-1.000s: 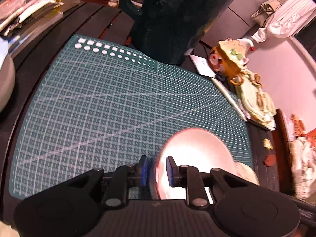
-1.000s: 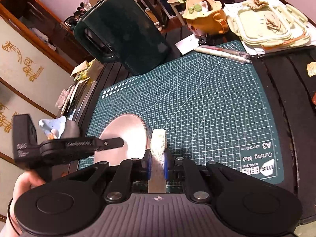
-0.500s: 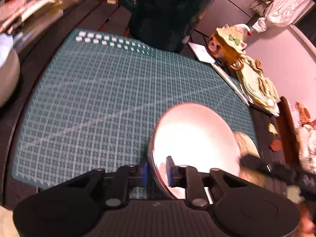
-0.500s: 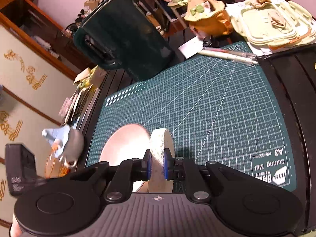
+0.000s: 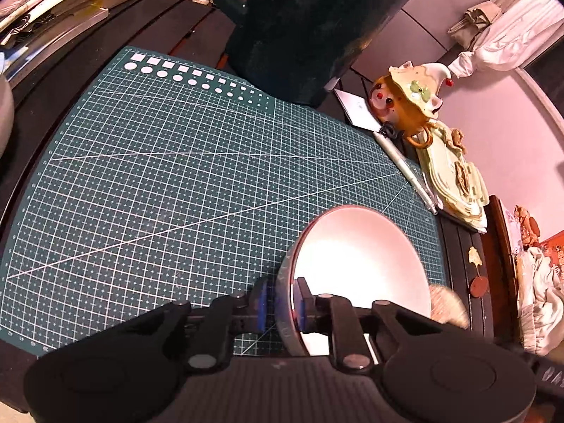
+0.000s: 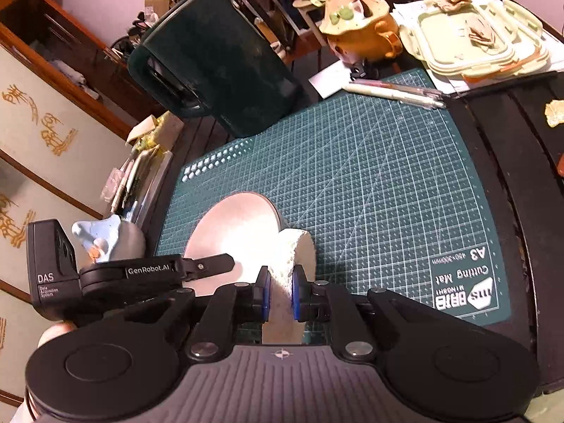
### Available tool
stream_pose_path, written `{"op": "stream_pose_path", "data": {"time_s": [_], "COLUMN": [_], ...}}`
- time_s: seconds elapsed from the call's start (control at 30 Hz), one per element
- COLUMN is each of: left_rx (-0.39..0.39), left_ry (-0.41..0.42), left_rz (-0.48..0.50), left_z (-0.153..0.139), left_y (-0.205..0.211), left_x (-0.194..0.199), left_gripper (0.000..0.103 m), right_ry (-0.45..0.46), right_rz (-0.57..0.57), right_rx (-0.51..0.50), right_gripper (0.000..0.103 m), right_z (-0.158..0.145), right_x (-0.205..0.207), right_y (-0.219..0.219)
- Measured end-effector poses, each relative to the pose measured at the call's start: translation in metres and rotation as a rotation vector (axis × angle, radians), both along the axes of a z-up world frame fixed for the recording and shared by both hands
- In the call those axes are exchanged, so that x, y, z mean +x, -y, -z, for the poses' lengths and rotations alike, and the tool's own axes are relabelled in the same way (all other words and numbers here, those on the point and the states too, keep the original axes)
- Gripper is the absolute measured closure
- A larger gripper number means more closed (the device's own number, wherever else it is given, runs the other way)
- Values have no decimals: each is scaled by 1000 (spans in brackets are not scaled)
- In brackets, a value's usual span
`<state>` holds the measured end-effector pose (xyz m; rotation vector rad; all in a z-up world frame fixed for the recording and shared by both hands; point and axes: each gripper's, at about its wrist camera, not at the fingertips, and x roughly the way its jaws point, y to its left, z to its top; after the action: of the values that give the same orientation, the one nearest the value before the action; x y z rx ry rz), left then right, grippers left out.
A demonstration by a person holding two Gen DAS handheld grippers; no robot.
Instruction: Clean bowl
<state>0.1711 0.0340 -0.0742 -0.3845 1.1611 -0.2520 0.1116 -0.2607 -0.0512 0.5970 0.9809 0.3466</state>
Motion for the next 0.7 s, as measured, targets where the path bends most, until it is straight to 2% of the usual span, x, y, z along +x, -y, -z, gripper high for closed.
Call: {"op": "stream_pose_path", "data": {"time_s": [0.1, 0.2, 0.3, 0.53, 0.63, 0.7], "left_rx": [22, 36, 39, 10, 1, -5], "left_ry": [-13, -1, 6, 5, 10, 13], "left_rz": [17, 29, 33, 27, 26, 26], "left_z": [3, 3, 3, 5, 5, 6], "left_y": [3, 4, 5, -1, -3, -3], "left_x": [0, -1, -3, -4, -5, -5], "left_gripper": [83, 81, 81, 82, 82, 82], "right_ry": [30, 5, -37, -2, -47, -49], "right_rz": [15, -7, -33, 45, 9, 13], "right_rx": [34, 47, 4, 102, 53, 54], "right_gripper": [92, 92, 92, 92, 92, 92], "right_z": [-7, -3, 4, -4, 4, 5], "right_x": [0, -1, 0, -1, 0, 0], "right_y": [5, 3, -2, 15, 6, 5]}}
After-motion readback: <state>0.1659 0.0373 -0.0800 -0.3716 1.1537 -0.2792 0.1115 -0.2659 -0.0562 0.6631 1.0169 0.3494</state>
